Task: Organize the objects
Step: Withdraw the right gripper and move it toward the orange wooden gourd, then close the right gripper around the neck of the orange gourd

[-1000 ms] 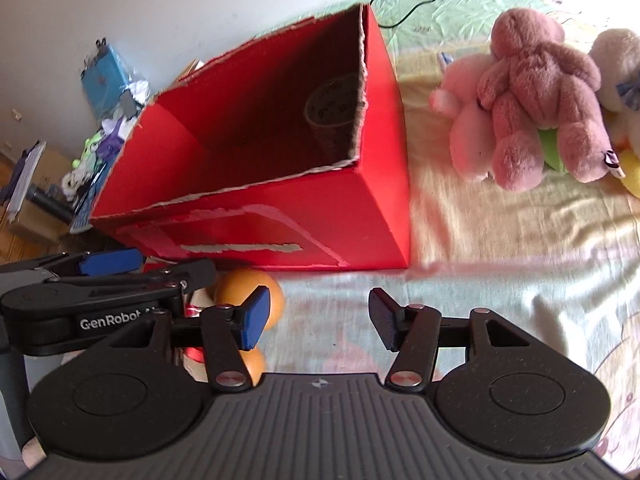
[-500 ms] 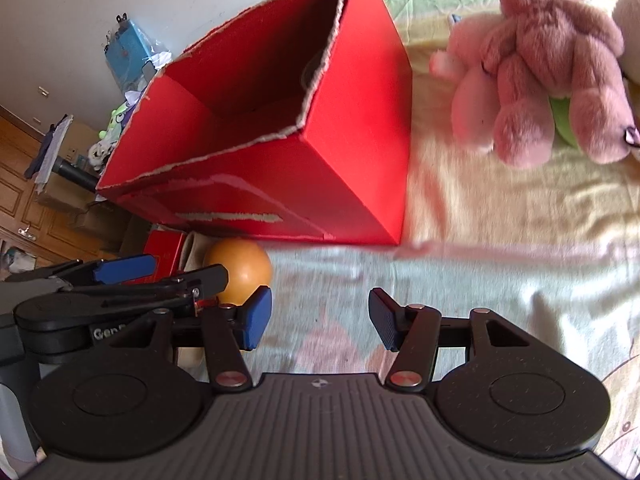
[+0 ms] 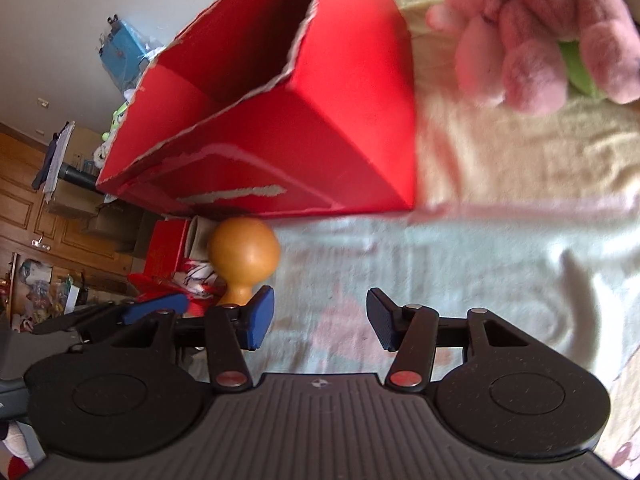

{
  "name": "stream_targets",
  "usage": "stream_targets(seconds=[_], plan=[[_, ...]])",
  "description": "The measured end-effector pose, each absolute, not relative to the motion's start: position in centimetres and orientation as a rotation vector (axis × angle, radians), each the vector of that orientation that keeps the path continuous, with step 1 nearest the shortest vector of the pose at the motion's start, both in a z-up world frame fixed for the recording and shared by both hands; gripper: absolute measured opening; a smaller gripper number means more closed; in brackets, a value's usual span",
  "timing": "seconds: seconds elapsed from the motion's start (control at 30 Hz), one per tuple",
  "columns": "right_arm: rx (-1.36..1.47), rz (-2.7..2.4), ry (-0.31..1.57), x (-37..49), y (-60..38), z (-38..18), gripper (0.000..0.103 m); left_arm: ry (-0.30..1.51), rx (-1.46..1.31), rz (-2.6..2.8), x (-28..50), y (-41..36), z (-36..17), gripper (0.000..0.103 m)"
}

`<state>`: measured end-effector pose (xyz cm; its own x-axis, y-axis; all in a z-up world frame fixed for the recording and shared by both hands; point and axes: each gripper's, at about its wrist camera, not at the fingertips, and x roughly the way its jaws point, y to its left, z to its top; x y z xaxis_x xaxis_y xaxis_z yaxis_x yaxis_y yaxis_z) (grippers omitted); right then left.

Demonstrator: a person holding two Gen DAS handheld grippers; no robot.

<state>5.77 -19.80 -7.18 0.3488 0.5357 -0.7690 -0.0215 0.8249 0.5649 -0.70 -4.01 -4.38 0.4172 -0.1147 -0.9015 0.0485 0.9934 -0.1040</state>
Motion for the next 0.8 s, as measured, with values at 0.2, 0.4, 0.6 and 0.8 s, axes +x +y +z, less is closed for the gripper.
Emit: stream_targets(seconds=[0.2,0.4,0.6,0.8], plan=[[0.544,0.412,1.173,6.3,-18.3,-7.6,0.051,1.15,-0.099,-0.176,-0.4,-4.1,-5.7,0.064],[0.54,0.475,1.166,6.8,-16.2,-7.6,0.05,1.214,-0.179,-0.227,0.8,-2.5,-7.5,0.059],[0.504,0.469,1.158,7.8,-15.1,-7.7,0.049,1.201,-0.111,-0.266,1.4,-2.8,-7.7,0.064],[0.498,0.505,1.234,8.8,-14.1,-9.1,0.042,1.192,-0.091,-0.341,2.2,-3.0,-7.9,0.067]])
